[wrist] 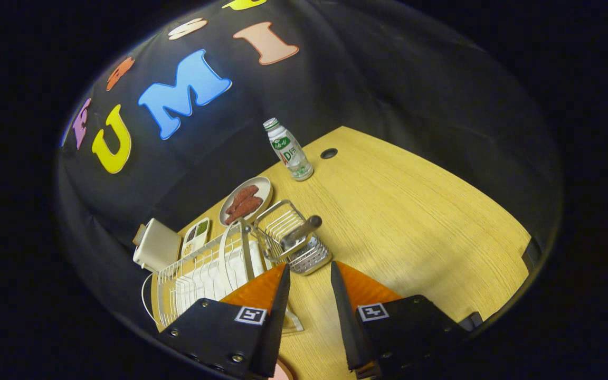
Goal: Take the plate from the dish rack, then take the spoon from the basket and place it into the plate.
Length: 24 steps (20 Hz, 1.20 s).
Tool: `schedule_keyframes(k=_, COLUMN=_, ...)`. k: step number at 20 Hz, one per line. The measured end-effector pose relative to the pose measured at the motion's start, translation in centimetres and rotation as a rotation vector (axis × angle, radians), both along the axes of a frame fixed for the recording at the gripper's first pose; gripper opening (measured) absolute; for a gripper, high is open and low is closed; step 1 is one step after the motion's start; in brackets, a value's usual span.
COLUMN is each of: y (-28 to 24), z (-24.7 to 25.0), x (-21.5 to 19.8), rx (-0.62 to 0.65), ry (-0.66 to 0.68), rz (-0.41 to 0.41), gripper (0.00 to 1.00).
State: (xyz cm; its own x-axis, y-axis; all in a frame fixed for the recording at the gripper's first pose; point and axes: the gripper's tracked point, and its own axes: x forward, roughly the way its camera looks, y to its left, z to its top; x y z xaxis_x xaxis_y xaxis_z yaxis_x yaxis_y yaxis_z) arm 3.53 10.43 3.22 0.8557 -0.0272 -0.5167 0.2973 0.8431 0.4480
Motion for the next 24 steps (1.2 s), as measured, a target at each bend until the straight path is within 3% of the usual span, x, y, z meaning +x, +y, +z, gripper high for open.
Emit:
schedule_keyframes(k=12, y=-2.7, z=-1.1, x=7.8, rx=-0.033, ry=-0.234, rz=-0.091, gripper=0.48)
schedule_keyframes(k=13, y=-2.7, z=-1.2, x=8.3, rx=-0.023, ry=-0.252, rz=-0.092, gripper=0.39)
schedule_keyframes(k=15, y=-2.8, z=-0.5, x=8.2, rx=-0.006, ry=-0.272, rz=-0.091, gripper=0.34)
schedule_keyframes(k=17, y=-2.5, z=-0.7, x=9.1, rx=0.006, ry=-0.278, rz=-0.091, gripper=0.19)
schedule_keyframes(k=24, y=-2.8, z=2.2, x=9.7, rx=0.006, ry=-0.313, rz=-0.061, gripper=0.19)
